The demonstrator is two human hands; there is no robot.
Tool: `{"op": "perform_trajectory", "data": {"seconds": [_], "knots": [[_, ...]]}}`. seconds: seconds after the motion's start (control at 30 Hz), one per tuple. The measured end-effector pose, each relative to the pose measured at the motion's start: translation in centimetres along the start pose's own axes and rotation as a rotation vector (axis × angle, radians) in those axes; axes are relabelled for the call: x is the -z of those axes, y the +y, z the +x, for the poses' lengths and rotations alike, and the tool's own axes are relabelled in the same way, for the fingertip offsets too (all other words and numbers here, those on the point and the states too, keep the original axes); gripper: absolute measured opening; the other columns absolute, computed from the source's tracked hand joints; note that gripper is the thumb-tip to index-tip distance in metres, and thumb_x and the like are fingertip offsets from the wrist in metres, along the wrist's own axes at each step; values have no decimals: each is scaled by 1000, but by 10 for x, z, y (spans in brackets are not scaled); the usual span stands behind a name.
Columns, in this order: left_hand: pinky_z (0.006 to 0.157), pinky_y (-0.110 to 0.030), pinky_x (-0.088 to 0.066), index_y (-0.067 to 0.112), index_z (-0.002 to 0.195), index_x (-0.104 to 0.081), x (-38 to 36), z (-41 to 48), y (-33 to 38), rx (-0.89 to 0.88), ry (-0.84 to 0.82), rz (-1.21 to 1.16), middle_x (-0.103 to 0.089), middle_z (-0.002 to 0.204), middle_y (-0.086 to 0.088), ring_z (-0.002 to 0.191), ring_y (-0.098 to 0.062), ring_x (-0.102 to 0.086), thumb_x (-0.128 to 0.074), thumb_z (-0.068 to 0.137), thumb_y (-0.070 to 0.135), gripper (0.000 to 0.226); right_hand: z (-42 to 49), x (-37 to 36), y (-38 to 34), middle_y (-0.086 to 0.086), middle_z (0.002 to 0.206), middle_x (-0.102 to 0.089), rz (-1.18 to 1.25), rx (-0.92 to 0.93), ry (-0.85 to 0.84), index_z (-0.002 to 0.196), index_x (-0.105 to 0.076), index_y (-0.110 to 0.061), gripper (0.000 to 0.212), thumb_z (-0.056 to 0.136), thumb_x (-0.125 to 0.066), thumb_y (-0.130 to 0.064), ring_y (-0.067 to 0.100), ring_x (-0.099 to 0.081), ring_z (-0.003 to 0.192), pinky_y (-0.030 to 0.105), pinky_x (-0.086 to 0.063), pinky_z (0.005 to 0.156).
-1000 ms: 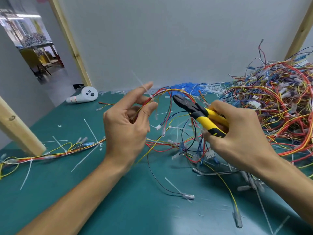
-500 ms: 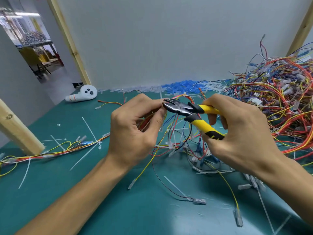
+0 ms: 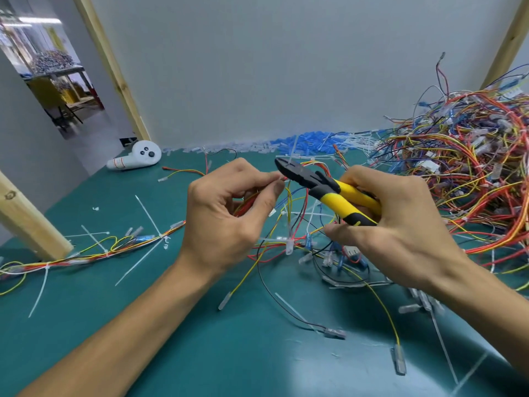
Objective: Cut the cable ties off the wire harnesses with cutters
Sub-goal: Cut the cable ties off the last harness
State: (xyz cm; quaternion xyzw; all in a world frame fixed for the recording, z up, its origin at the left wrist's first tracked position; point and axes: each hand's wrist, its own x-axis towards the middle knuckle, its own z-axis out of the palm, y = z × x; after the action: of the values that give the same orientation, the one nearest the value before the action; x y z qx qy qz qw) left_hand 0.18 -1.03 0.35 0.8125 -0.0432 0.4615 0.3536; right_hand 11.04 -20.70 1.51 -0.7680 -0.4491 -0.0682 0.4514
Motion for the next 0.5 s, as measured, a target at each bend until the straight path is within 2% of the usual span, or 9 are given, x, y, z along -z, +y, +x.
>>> {"op": "perform_trajectory", "data": {"seconds": [0.07, 0.1, 0.2, 0.33, 0.4, 0.5], "knots": [[59, -15, -33, 7, 90, -78, 0, 0, 0, 25, 18, -28, -58, 71, -2, 60, -6, -48, -75, 93, 3, 6, -1, -1, -2, 3, 63, -52, 16, -29, -12, 78, -59, -17, 38, 63, -89, -33, 17, -37, 56, 26, -30, 51], [59, -14, -33, 8, 90, -78, 0, 1, 1, 27, 26, -30, -58, 70, -2, 59, -6, -48, -75, 92, 3, 7, -1, -1, -3, 0, 62, -51, 37, -40, -8, 77, -58, -19, 36, 61, -85, -37, 17, -38, 56, 28, -30, 51], [58, -18, -36, 11, 94, -79, -1, 0, 0, 22, 47, -22, -60, 70, -2, 59, -10, -51, -75, 93, 5, 8, -2, -3, -5, -6, 59, -45, 127, -59, -15, 71, -55, -26, 33, 59, -83, -39, 10, -36, 52, 25, -30, 49], [59, -32, -48, 13, 105, -80, -4, -3, -6, 35, 62, 40, -70, 76, -1, 65, -20, -65, -74, 94, 11, 12, 0, -6, 3, -3, 57, -45, 163, -95, -9, 72, -53, -19, 37, 64, -85, -35, 7, -38, 47, 17, -33, 45], [63, -27, -51, 14, 105, -81, -5, -3, -12, 75, 68, 73, -73, 80, 7, 68, -14, -69, -75, 94, 12, 13, 2, -7, 9, -6, 57, -43, 112, -104, 23, 72, -52, -17, 40, 71, -91, -27, 8, -36, 49, 19, -31, 46], [61, -18, -45, 13, 106, -80, -4, -2, -16, 129, 59, 43, -70, 77, 16, 59, -4, -63, -73, 95, 10, 13, 2, -8, 15, -3, 60, -45, 7, -101, 35, 74, -54, -19, 38, 75, -92, -24, 12, -35, 56, 26, -30, 52]]}}
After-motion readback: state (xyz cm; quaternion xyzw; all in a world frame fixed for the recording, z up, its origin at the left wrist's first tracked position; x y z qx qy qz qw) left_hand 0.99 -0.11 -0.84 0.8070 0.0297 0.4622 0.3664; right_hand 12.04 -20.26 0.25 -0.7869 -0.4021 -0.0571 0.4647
